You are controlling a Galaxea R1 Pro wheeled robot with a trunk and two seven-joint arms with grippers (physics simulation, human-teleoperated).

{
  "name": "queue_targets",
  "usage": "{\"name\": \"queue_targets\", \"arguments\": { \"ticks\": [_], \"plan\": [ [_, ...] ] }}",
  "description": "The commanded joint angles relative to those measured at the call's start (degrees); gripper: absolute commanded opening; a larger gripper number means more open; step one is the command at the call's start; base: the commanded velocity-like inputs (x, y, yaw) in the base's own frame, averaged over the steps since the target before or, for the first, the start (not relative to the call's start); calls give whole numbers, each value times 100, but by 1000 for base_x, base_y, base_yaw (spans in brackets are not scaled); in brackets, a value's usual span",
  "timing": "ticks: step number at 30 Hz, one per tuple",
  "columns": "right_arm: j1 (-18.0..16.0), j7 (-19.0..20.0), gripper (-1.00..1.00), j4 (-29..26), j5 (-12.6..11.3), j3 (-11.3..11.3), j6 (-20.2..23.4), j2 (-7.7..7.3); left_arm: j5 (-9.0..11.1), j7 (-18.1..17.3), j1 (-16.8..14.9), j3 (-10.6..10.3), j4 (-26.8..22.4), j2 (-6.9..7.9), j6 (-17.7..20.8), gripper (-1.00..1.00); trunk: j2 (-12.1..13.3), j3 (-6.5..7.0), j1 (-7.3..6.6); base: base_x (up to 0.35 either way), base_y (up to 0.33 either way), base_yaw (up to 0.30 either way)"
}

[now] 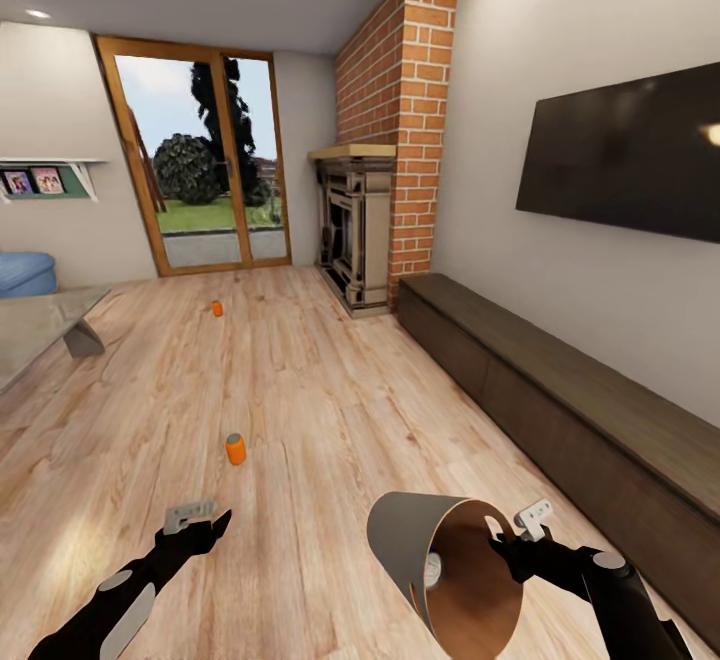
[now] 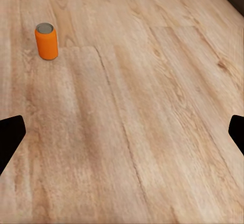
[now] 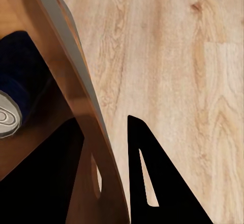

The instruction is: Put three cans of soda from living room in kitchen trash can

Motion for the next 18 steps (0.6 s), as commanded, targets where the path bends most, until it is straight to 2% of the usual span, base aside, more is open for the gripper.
{"name": "queue_targets", "arguments": {
  "ticks": [1, 6, 12, 18],
  "plan": [
    [-2, 33, -100, -4, -43, -1, 15, 1, 1, 0, 0, 0, 0, 0, 0, 100, 0, 0, 0, 0, 0, 13],
    [-2, 30, -100, -8, -50, 0, 8, 8, 0, -10, 0, 0, -8, 0, -5, 100, 0, -2, 0, 0, 0, 20],
    [-2, 32, -100, -8, 7, -5, 8, 119, 10, -17, 0, 0, -8, 0, -17, 100, 0, -2, 0, 2, 0, 192],
    [-1, 33, -100, -8, 15, -8, 11, 135, 13, -49, 0, 5, -8, 0, -15, 100, 0, -2, 0, 186, 0, 124]
  ]
}}
